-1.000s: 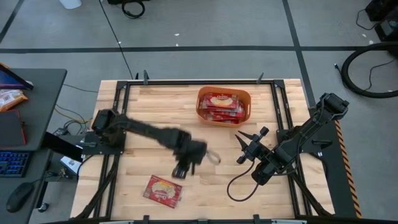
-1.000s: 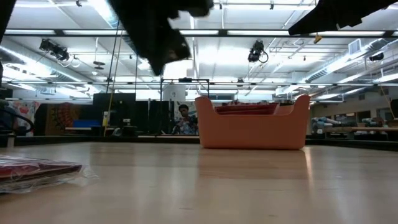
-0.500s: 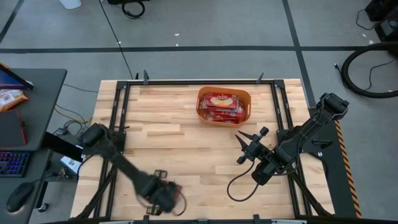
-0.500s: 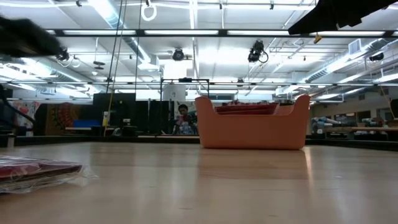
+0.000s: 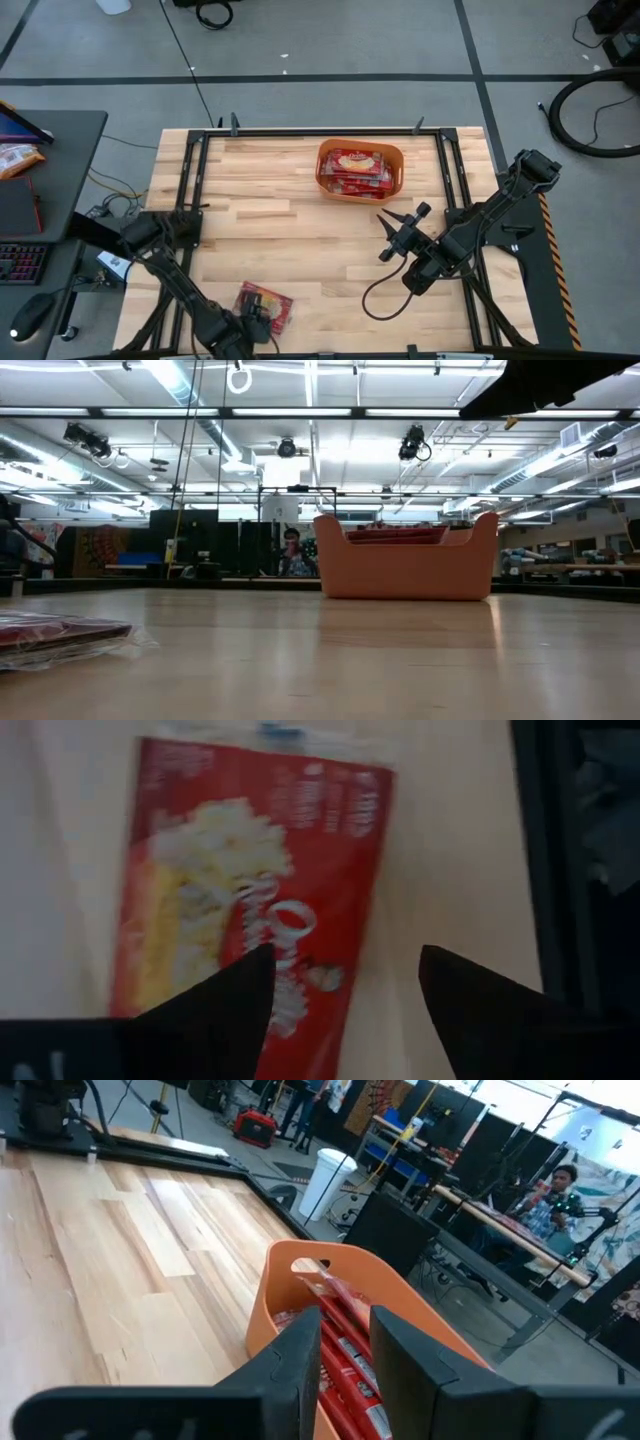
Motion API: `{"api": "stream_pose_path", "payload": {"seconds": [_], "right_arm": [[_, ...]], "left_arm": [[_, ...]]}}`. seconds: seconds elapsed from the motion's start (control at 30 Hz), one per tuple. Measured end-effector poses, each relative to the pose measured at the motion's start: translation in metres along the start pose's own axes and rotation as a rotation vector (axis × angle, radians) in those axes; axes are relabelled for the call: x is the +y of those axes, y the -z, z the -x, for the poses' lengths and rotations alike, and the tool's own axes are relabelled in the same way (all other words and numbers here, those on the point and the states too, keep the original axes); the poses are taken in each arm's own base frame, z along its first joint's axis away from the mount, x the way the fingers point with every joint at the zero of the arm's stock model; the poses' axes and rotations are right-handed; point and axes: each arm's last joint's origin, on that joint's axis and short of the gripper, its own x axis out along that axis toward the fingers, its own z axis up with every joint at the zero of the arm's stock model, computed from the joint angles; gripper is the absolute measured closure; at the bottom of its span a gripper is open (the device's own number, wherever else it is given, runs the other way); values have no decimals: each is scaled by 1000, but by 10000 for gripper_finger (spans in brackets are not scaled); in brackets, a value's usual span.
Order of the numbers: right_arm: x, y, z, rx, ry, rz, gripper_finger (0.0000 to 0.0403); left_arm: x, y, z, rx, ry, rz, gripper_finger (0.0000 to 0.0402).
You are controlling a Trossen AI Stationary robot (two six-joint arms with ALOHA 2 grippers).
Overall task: Sort popcorn bags into baskets
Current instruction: Put the red popcorn bag into the orange bin
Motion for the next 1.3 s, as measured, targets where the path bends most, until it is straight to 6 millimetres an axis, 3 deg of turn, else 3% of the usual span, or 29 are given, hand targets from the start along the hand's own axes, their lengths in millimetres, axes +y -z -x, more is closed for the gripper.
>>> {"api": "stream_pose_path", "payload": {"seconds": [0.2, 0.37, 0.8, 1.03, 1.17, 1.3], "right_arm": [[0, 0, 0, 9, -10, 3, 308], [0, 0, 0, 9, -10, 3, 308], [0, 0, 0, 9, -10, 10, 308], [0, 0, 0, 9, -10, 9, 308], [0, 0, 0, 9, -10, 8, 308], [0, 0, 0, 9, -11, 7, 308]], "left_arm": [[-3, 8, -19, 53, -64, -34, 161], [-2, 13, -26, 86, -128, -59, 194], [10, 22, -25, 255, -258, -30, 384], [39, -19, 3, 239, -239, -54, 372], [69, -48, 24, 188, -275, -49, 377], [113, -75, 41, 135, -381, -35, 385]]}}
